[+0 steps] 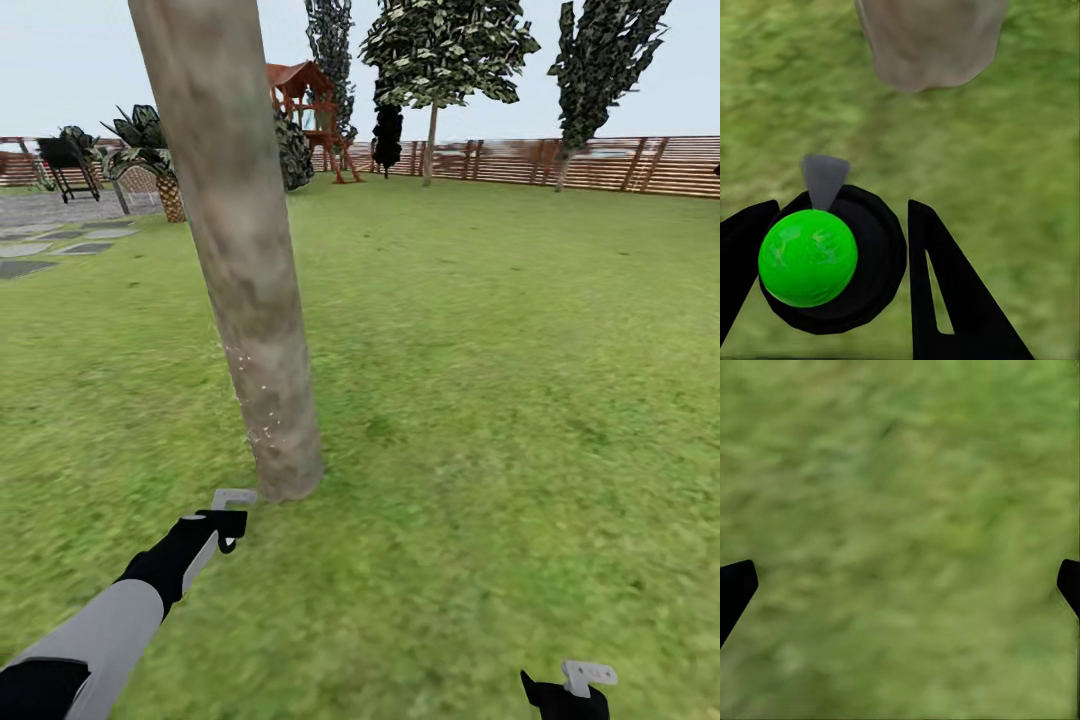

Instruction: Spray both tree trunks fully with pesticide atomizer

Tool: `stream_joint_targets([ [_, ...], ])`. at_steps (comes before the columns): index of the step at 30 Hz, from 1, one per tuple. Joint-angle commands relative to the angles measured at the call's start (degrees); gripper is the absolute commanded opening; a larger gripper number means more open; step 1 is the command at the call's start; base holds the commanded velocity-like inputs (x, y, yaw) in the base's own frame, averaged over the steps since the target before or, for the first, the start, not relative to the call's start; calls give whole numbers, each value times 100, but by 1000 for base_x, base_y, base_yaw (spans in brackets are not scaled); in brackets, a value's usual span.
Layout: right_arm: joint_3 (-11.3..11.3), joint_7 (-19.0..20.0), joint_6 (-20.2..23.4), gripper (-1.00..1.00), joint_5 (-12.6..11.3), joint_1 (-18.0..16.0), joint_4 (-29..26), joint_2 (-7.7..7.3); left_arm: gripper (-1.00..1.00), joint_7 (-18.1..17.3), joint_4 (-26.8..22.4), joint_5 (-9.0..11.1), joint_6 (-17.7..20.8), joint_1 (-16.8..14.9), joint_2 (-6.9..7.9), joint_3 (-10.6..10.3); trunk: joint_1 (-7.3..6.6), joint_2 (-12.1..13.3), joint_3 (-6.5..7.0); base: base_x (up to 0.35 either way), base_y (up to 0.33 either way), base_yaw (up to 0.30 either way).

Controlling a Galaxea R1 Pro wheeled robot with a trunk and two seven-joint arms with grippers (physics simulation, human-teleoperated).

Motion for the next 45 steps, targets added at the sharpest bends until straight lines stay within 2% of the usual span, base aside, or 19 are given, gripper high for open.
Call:
stream_joint_targets([
  [1, 0, 0, 0, 100, 0, 0, 0, 0, -100, 1, 0, -2, 0, 1, 0, 0, 0, 0, 0, 113, -276, 275],
  [11, 0, -8, -23, 100, 0, 0, 0, 0, -100, 3, 0, -2, 1, 4, 0, 0, 0, 0, 0, 116, -275, 275],
  [16, 0, -4, -677, 100, 0, 169, 0, 0, -100, 6, 8, -2, 7, 4, 0, 0, 0, 0, -11, 116, -276, 275],
  [24, -5, -9, -745, 100, -8, 191, 6, 0, -100, 7, 7, -2, 7, 5, 0, 0, 0, 0, -19, 36, -271, 84],
  [26, -4, -9, -740, 100, -10, 193, 94, 68, -100, 9, 3, -2, 8, 6, 0, 0, 0, 0, -19, 0, -219, 0],
  [29, -8, -9, -738, 100, -14, 193, 635, 288, -100, 8, 7, -2, 9, 5, 0, 0, 0, 0, -19, 0, -176, 0],
  [30, -9, -9, -738, 100, -11, 202, 717, 384, -100, 4, 8, -2, 9, 3, 0, 0, 0, 0, -19, 0, -47, 0],
  [31, -9, -9, -738, 100, -10, 215, 744, 420, -100, 5, 8, -2, 9, 5, 0, 0, 0, 0, -19, 0, -24, 0],
  [37, -9, -9, -738, 100, -10, 246, 773, 459, -100, 2, 48, 6, 9, 2, 3, 0, 0, 0, -19, 0, -5, 0],
  [39, -9, -9, -738, 100, -9, 246, 773, 457, -100, 1, 94, 138, 5, -1, 14, 0, 0, 0, -19, 79, -46, 0],
  [45, -9, -9, -738, 100, -10, 246, 773, 457, -100, -4, -1, 156, 15, -16, 10, -22, 0, 0, -19, 28, -16, 0],
])
